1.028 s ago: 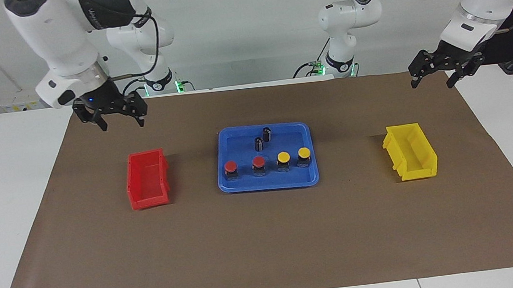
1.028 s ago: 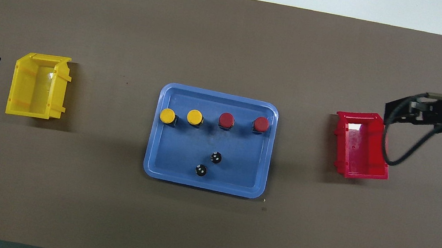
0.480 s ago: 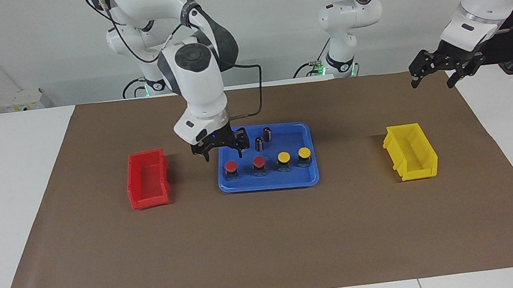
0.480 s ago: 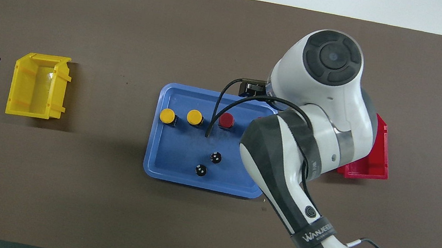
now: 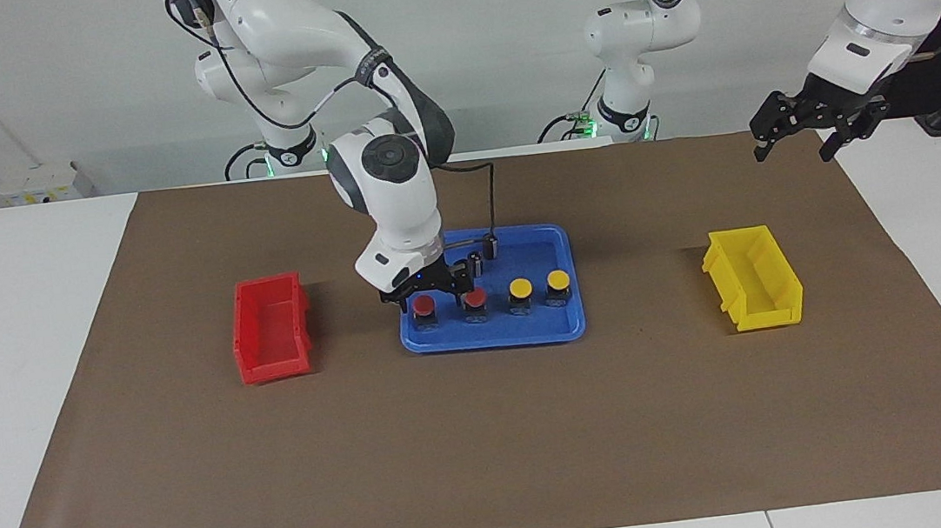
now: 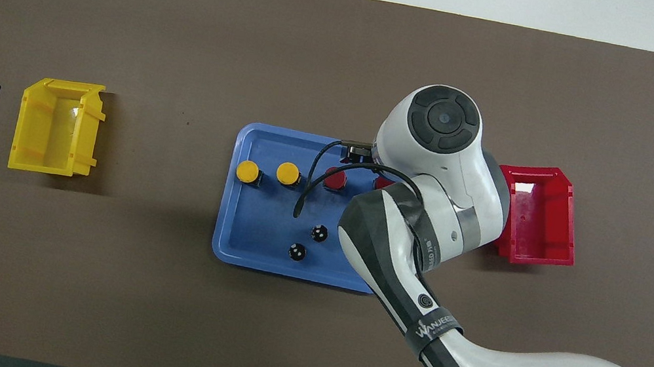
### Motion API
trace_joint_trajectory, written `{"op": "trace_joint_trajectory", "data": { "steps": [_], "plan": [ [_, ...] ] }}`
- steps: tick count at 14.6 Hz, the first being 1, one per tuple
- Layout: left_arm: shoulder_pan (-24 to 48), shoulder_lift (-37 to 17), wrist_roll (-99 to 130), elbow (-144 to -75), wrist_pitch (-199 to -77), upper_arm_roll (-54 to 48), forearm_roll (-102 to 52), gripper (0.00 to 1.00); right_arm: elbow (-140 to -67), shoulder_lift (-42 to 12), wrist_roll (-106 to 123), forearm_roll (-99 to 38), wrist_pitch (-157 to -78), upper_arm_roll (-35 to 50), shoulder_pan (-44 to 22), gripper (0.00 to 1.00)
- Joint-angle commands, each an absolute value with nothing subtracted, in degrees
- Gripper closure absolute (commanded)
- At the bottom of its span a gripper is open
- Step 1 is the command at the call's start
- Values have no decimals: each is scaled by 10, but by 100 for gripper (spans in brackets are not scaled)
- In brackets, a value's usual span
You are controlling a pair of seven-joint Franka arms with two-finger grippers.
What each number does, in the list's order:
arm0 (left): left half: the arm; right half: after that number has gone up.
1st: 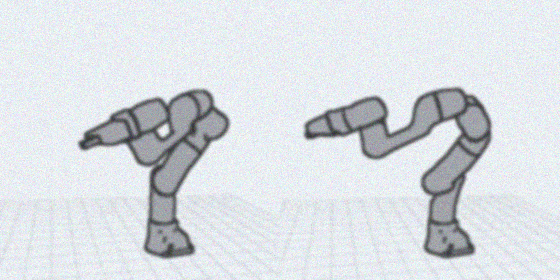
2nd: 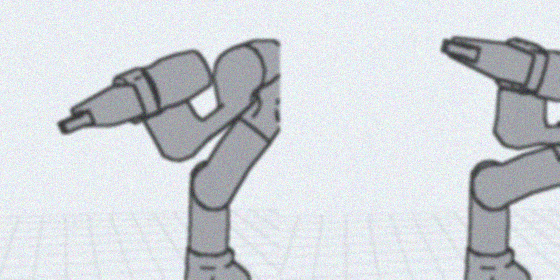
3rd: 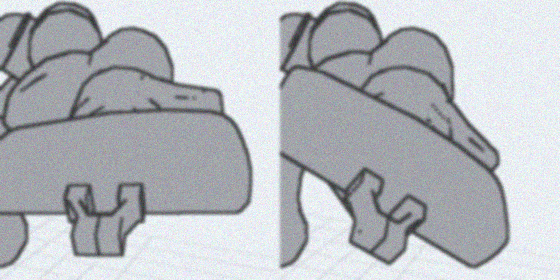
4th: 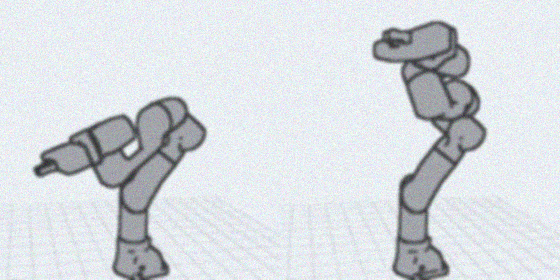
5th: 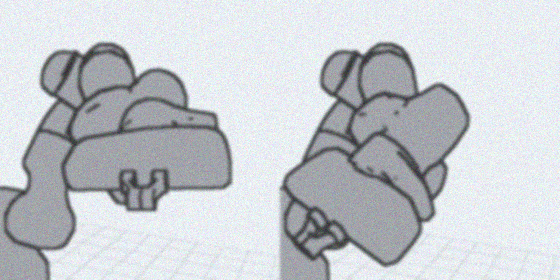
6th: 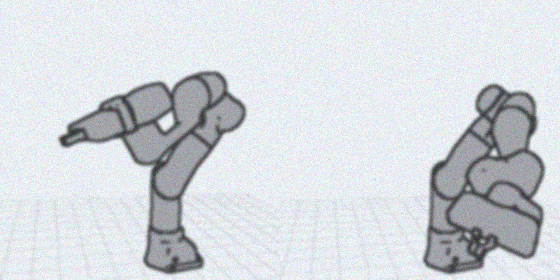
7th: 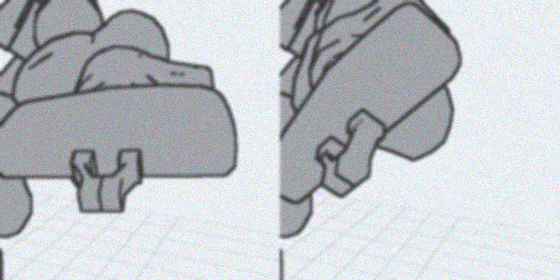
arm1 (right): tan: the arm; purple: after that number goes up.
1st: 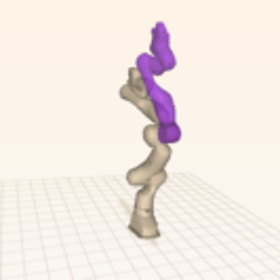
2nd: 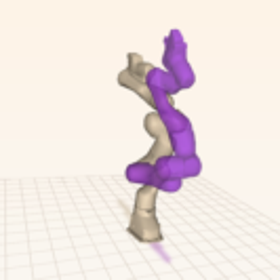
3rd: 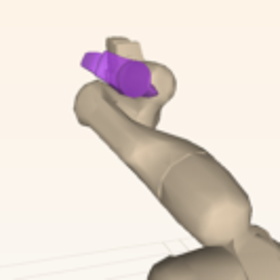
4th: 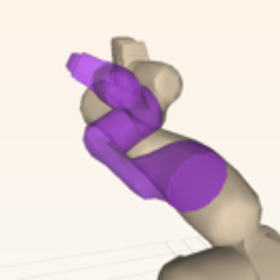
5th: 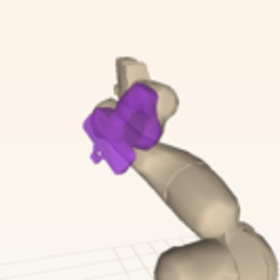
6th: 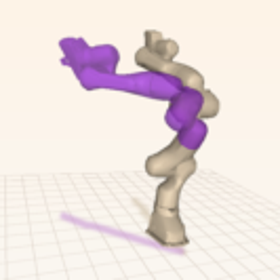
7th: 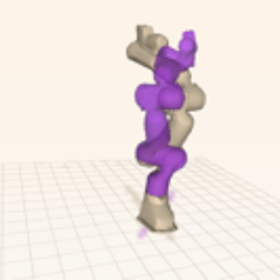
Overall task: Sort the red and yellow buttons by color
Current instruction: 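Grasp the red button farthest from the yellow buttons with the right gripper, then carry the red button into the red bin with the right gripper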
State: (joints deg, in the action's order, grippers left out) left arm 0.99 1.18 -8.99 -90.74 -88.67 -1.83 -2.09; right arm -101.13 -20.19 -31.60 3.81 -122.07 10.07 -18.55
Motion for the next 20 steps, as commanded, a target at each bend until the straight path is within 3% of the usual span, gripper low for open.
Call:
{"op": "trace_joint_trajectory", "data": {
  "steps": [1, 7, 9, 11, 16, 20],
  "plan": [
    [7, 20, -93, -917, -889, -17, -15, 0, -1044, -192, -316, 49, -1244, 103, -183, 16],
    [1, 22, -92, -920, -883, -15, -15, 0, -1070, -192, -304, 49, -1265, 103, -183, 31],
    [0, 21, -91, -920, -891, -15, -15, 0, -1072, -192, -303, 49, -1267, 103, -183, 47],
    [0, 21, -91, -920, -897, -15, -15, 0, -1065, -191, -304, 49, -1250, 103, -183, 74],
    [-13, 25, -90, -929, -899, -15, -14, 0, -965, -162, -274, 47, -1109, 99, -142, 76],
    [5, 46, -18, -979, -941, -24, -15, 0, -997, -86, -99, 28, -1032, 99, -24, 76]
  ]
}}
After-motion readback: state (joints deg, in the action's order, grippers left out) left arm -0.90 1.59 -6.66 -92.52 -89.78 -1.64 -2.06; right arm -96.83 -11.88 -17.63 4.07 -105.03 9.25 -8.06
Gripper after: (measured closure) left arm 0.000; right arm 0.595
